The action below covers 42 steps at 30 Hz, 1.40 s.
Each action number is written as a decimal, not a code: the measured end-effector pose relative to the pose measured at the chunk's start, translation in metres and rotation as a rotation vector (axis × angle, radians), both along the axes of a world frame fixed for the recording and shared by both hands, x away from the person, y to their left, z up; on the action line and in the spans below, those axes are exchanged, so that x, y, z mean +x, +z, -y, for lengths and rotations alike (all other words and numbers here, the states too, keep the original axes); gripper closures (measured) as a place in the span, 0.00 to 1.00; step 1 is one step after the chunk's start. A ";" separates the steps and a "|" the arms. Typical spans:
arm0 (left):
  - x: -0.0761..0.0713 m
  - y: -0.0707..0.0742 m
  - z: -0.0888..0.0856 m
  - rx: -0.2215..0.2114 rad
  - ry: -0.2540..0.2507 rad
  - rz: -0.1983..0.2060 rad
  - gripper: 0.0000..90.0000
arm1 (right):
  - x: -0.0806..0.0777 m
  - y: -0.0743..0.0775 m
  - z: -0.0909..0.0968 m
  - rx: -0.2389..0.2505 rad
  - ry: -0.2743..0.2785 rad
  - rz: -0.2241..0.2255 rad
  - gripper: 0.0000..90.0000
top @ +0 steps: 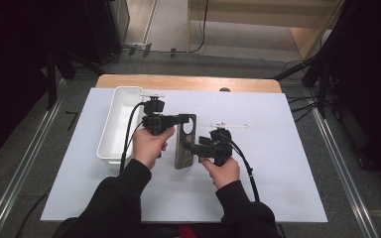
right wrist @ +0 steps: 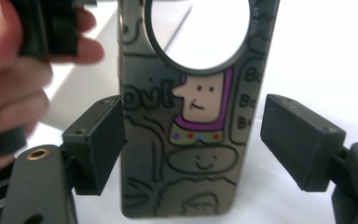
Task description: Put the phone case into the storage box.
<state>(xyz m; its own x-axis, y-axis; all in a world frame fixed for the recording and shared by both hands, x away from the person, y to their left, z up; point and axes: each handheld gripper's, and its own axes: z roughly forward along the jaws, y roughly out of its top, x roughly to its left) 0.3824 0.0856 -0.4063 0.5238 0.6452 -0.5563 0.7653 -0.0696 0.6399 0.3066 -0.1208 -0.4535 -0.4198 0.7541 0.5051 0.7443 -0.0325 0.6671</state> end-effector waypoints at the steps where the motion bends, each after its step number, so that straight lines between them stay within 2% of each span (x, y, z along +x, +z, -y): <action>1: 0.000 0.000 0.000 -0.001 -0.003 0.001 0.88 | -0.001 0.001 0.001 -0.015 0.006 0.005 0.23; 6: 0.000 0.003 -0.003 0.001 -0.012 0.010 0.88 | -0.002 0.003 0.009 -0.065 0.045 0.041 0.24; 10: 0.000 0.005 -0.004 0.002 -0.026 0.015 0.88 | -0.002 0.004 0.016 -0.079 0.082 0.049 0.24; 13: -0.002 0.006 -0.004 0.013 -0.049 0.017 0.88 | -0.002 0.005 0.019 -0.117 0.098 0.063 0.23; 20: -0.007 0.009 -0.003 0.014 -0.090 0.032 0.88 | -0.003 0.006 0.028 -0.128 0.134 0.065 0.23; 22: -0.007 0.009 -0.003 0.007 -0.112 0.031 0.88 | -0.004 0.006 0.030 -0.142 0.163 0.067 0.24; 25: -0.009 0.009 -0.003 0.018 -0.133 0.041 0.88 | -0.004 0.006 0.033 -0.132 0.184 0.053 0.23; 34: -0.014 0.010 -0.007 0.009 -0.173 0.063 0.88 | -0.006 0.009 0.044 -0.136 0.205 0.074 0.24; 37: -0.015 0.010 -0.008 0.023 -0.184 0.057 0.88 | -0.005 0.009 0.047 -0.118 0.214 0.070 0.24; 42: -0.017 0.009 -0.012 0.017 -0.200 0.070 0.88 | -0.004 0.011 0.052 -0.106 0.232 0.079 0.24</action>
